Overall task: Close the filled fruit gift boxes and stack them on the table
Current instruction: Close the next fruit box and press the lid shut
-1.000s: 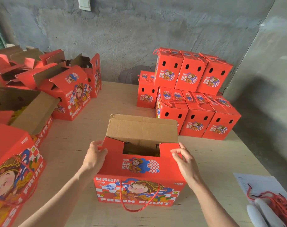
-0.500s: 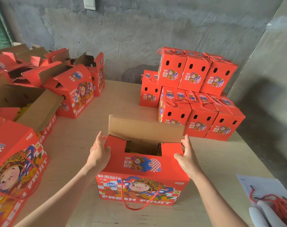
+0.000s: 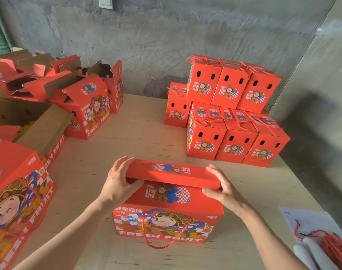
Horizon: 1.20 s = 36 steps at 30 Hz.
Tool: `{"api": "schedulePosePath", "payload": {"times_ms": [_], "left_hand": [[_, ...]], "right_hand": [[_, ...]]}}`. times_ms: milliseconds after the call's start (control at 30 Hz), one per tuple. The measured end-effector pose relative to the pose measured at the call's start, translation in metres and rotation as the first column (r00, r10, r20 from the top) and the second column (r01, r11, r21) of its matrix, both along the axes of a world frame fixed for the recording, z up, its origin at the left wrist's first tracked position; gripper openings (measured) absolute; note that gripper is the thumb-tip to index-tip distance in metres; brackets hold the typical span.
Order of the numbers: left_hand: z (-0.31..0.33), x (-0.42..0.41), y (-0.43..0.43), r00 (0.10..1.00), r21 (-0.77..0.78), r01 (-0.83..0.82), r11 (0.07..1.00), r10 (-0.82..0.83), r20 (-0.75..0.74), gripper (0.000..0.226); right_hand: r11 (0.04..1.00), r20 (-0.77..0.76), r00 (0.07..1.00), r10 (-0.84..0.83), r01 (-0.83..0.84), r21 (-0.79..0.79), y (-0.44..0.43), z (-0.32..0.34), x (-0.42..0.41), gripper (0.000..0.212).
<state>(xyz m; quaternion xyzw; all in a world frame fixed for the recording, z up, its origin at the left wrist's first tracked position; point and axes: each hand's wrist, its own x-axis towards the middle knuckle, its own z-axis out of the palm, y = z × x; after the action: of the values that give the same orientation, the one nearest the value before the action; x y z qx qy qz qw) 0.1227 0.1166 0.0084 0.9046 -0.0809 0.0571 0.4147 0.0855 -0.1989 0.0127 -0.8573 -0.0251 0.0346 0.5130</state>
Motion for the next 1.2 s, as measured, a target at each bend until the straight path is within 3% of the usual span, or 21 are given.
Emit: {"api": "schedulePosePath", "payload": {"times_ms": [100,200,300,367,433,500,600,700,967,1100,1200], "left_hand": [[-0.001,0.002,0.000,1.000,-0.063,-0.011,0.998,0.010,-0.025,0.085],[-0.006,0.011,0.001,0.998,-0.007,-0.061,0.998,0.061,0.021,0.062],[0.002,0.029,0.012,0.997,0.173,0.047,0.984,-0.036,-0.065,0.068],[0.011,0.043,0.019,0.984,0.394,0.165,0.904,-0.124,-0.129,0.078],[0.017,0.053,0.021,0.955,0.518,0.294,0.803,-0.233,-0.181,0.085],[0.019,0.057,0.020,0.924,0.523,0.382,0.762,-0.304,-0.232,0.087],[0.019,0.058,0.020,0.930,0.581,0.361,0.729,-0.325,-0.171,0.086],[0.017,0.058,0.020,0.932,0.584,0.352,0.731,-0.332,-0.146,0.105],[0.017,0.060,0.020,0.923,0.540,0.382,0.750,-0.341,-0.179,0.086],[0.024,0.058,0.020,0.896,0.646,0.438,0.625,-0.364,-0.255,0.093],[0.031,0.058,0.008,0.919,0.789,0.372,0.490,-0.316,-0.237,0.102]], "right_hand": [[0.999,-0.019,0.999,0.029,-0.029,-0.030,-0.009,0.006,0.004,0.045],[0.993,0.033,0.999,0.028,-0.024,-0.117,-0.012,0.002,0.003,0.041],[0.984,0.087,0.996,0.030,-0.014,-0.177,-0.011,0.000,0.000,0.037],[0.980,0.112,0.993,0.034,-0.011,-0.196,-0.011,0.000,0.000,0.036],[0.978,0.120,0.992,0.043,-0.017,-0.209,-0.012,0.001,0.001,0.036],[0.975,0.130,0.990,0.052,-0.023,-0.221,-0.012,0.000,0.001,0.036],[0.973,0.156,0.986,0.051,-0.014,-0.228,-0.012,-0.001,0.001,0.037],[0.973,0.177,0.983,0.051,-0.008,-0.232,-0.011,-0.001,0.001,0.036],[0.971,0.201,0.978,0.048,0.001,-0.237,-0.011,-0.004,0.002,0.036],[0.973,0.210,0.977,0.043,0.007,-0.232,-0.010,-0.003,0.002,0.036],[0.970,0.209,0.977,0.043,0.008,-0.241,-0.009,-0.001,0.001,0.036]]}}
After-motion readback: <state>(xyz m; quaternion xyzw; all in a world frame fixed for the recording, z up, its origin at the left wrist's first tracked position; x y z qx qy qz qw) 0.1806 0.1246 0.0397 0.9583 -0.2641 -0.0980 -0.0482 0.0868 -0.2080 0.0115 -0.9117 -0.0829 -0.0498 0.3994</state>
